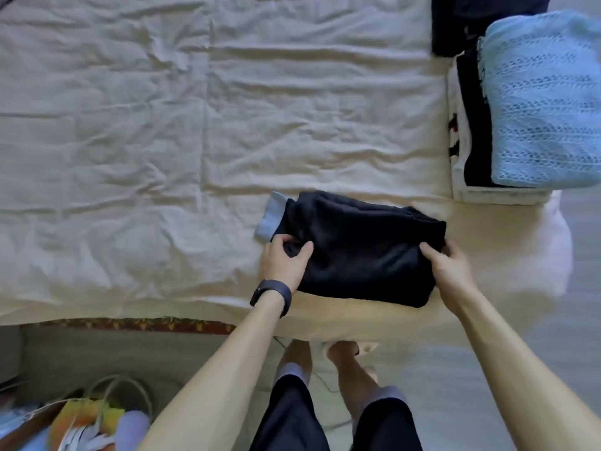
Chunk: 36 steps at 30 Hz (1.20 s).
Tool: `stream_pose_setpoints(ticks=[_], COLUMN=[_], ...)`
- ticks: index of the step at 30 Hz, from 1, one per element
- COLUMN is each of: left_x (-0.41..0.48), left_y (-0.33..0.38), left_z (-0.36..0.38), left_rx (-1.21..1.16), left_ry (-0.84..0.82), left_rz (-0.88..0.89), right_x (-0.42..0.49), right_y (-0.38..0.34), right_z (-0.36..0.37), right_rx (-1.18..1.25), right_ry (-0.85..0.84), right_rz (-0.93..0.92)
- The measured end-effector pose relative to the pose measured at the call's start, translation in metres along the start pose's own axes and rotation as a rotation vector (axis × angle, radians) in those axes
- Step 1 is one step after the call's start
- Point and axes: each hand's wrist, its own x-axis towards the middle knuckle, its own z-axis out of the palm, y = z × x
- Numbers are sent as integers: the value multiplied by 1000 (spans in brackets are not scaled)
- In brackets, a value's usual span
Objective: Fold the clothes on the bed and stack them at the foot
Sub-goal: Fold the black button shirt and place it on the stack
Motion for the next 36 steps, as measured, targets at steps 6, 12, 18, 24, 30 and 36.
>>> stream_pose_setpoints(ticks=[6, 12, 18, 24, 30, 36], left_x=[-29, -44, -6, 17, 29, 2], left_y=[21, 35, 34, 32, 25, 28], left_z=[11, 12, -2, -10, -12, -2], left_rx=[257, -166, -631, -581, 212, 97], left_ry=[424, 193, -336, -487, 115, 23], left_rz=[203, 308, -235, -114, 26, 50], right_x=[-13, -9, -8, -8, -10, -20], right_y=[5, 4, 6, 11, 12, 17], right_z=[2, -2, -1, -4, -3, 4], right_rx=[-88, -116, -117, -120, -167, -201], right_ry=[112, 102, 95, 108, 179, 211], right_rz=[-26, -1, -20, -18, -50, -47])
